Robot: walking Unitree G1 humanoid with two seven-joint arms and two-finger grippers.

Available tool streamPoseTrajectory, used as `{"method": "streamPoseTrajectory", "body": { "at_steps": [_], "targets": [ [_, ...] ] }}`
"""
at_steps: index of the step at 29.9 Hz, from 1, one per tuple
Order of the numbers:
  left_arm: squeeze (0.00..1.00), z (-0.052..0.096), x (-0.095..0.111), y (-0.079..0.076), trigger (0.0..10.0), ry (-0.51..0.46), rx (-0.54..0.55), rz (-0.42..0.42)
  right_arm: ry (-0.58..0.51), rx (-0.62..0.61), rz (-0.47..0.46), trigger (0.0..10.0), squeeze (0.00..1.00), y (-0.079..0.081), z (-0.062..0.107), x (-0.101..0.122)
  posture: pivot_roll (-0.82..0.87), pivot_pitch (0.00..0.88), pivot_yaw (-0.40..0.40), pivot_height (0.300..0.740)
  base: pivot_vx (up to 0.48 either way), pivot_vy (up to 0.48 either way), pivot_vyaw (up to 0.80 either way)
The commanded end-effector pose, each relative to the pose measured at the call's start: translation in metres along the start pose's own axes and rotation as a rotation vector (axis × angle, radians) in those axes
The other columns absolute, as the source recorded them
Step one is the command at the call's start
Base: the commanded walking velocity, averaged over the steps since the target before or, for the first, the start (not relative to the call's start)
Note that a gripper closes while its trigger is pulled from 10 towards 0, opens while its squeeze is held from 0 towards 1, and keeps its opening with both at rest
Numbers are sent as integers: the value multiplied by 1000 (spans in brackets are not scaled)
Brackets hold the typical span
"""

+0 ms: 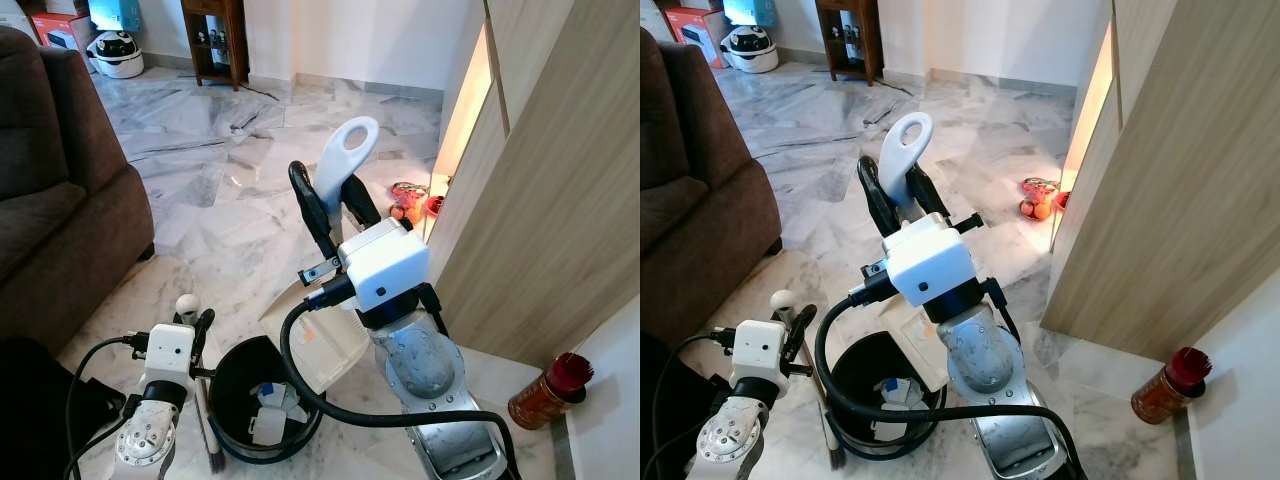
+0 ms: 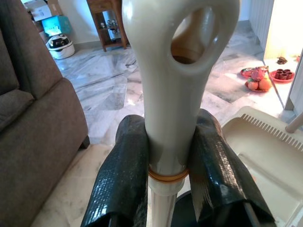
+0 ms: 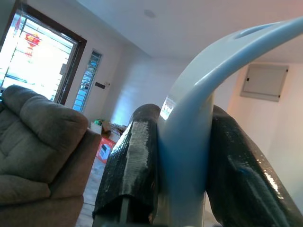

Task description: Sweep floor

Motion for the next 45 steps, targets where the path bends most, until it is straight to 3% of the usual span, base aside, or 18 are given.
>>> {"method": "streamPoseTrajectory", "body": {
  "at_steps": [1, 9, 17, 26, 38, 45],
  "targets": [
    [0, -3, 6, 2, 10000, -22, 6, -9, -31, -18, -61, 10000, 0, -2, -3, 8, 215, 51, -15, 740, 0, 0, 0],
    [0, -2, 6, 2, 10000, -23, 6, -8, -23, -7, -64, 10000, 0, 0, -3, 7, 214, 53, -15, 740, 0, 0, 0],
    [0, -3, 6, 2, 10000, -23, 7, -8, -56, 19, 26, 10000, 0, 3, -3, 11, 215, 55, -15, 740, 0, 0, 0],
    [0, -3, 6, 3, 10000, -24, 10, -7, -19, 11, -56, 10000, 0, 4, -2, 6, 215, 58, -15, 740, 0, 0, 0],
    [0, -3, 6, 3, 10000, -25, 10, -9, -42, 8, 20, 10000, 0, 2, -2, 8, 217, 55, -16, 740, 0, 0, 0],
    [0, -3, 6, 3, 10000, -26, 6, -10, -41, 15, 16, 10000, 0, 3, -2, 8, 220, 46, -17, 740, 0, 0, 0]
  ]
}}
Point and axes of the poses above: a point about 5 cm out from each wrist's last joint towards the gripper, its own z axis pointing back from the gripper into the wrist, its own x axis along the axis of the wrist's last joint, y = z × x, the point moved 4 cm from there along -z, pointing out of the wrist towards the gripper, and after that the axes turned 4 degrees about z, right-handed, at the moved point
